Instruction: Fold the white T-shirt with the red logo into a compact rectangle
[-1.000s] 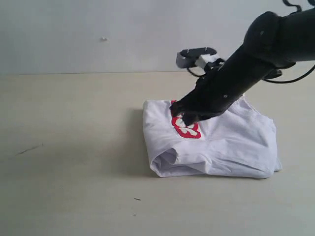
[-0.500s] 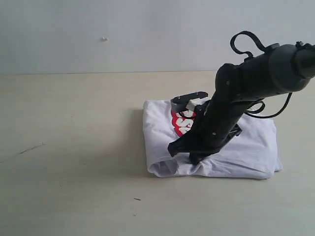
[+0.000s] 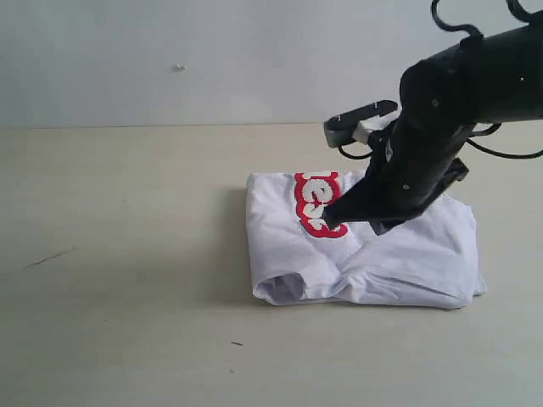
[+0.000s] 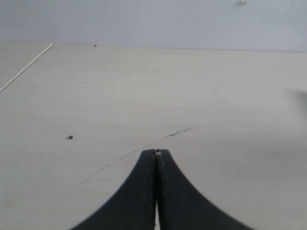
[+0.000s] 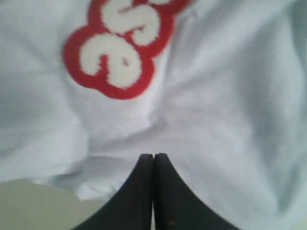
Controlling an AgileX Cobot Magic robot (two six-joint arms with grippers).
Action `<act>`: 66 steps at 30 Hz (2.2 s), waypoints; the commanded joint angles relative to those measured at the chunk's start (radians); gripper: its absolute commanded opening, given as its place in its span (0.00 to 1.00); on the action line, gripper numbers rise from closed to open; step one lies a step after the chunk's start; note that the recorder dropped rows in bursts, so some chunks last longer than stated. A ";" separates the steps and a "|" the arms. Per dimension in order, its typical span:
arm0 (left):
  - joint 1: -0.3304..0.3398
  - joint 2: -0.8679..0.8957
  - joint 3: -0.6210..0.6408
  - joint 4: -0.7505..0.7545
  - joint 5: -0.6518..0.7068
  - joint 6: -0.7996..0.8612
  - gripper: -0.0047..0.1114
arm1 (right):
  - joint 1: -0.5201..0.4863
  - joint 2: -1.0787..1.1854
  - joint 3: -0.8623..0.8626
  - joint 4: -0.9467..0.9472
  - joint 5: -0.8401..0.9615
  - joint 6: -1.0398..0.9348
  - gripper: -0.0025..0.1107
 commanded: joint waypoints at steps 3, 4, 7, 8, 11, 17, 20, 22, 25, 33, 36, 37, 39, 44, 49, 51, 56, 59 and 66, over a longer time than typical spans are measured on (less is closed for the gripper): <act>0.004 -0.005 -0.001 -0.002 -0.012 0.003 0.04 | -0.003 0.124 0.040 -0.135 -0.011 0.153 0.02; 0.004 -0.005 -0.001 -0.002 -0.012 0.003 0.04 | -0.003 0.148 0.040 -0.128 -0.023 0.153 0.02; 0.004 -0.005 -0.001 -0.002 -0.012 0.003 0.04 | -0.003 0.189 0.033 -0.138 -0.038 0.143 0.02; 0.004 -0.005 -0.001 -0.002 -0.012 0.003 0.04 | -0.003 0.192 0.025 -0.149 -0.027 0.143 0.02; 0.004 -0.005 -0.001 -0.002 -0.012 0.003 0.04 | -0.003 0.163 -0.010 -0.199 0.039 0.151 0.02; 0.004 -0.005 -0.001 -0.002 -0.012 0.003 0.04 | -0.032 0.055 -0.022 -0.257 0.026 0.199 0.02; 0.004 -0.005 -0.001 -0.002 -0.012 0.003 0.04 | -0.086 0.066 -0.022 -0.257 0.016 0.206 0.02; 0.004 -0.005 -0.001 -0.002 -0.012 0.003 0.04 | -0.122 0.093 -0.022 -0.257 0.009 0.208 0.02; 0.004 -0.005 -0.001 -0.002 -0.012 0.003 0.04 | -0.179 0.169 -0.022 -0.257 -0.017 0.222 0.02; 0.004 -0.005 -0.001 -0.002 -0.012 0.003 0.04 | -0.185 0.188 -0.088 -0.200 -0.025 0.173 0.02; 0.004 -0.005 -0.001 -0.002 -0.012 0.003 0.04 | -0.144 0.149 -0.113 -0.068 -0.132 0.064 0.02; 0.004 -0.005 -0.001 -0.002 -0.012 0.003 0.04 | -0.127 0.149 -0.113 -0.041 -0.175 0.042 0.02; 0.004 -0.005 -0.001 -0.002 -0.012 0.003 0.04 | -0.099 0.169 -0.113 0.002 -0.210 0.025 0.02; 0.004 -0.005 -0.001 -0.002 -0.012 0.003 0.04 | -0.024 0.262 -0.115 0.087 -0.218 -0.019 0.02; 0.004 -0.005 -0.001 -0.002 -0.012 0.003 0.04 | 0.047 0.354 -0.204 0.201 -0.183 -0.062 0.02; 0.004 -0.005 -0.001 -0.002 -0.012 0.003 0.04 | 0.092 0.378 -0.254 0.232 -0.181 -0.064 0.02; 0.004 -0.005 -0.001 -0.002 -0.012 0.003 0.04 | 0.147 0.408 -0.328 0.233 -0.122 -0.094 0.02; 0.004 -0.005 -0.001 -0.002 -0.012 0.003 0.04 | 0.155 0.424 -0.382 0.215 -0.064 -0.119 0.02; 0.004 -0.005 -0.001 -0.002 -0.012 0.003 0.04 | 0.079 0.300 -0.378 -0.203 -0.023 0.199 0.02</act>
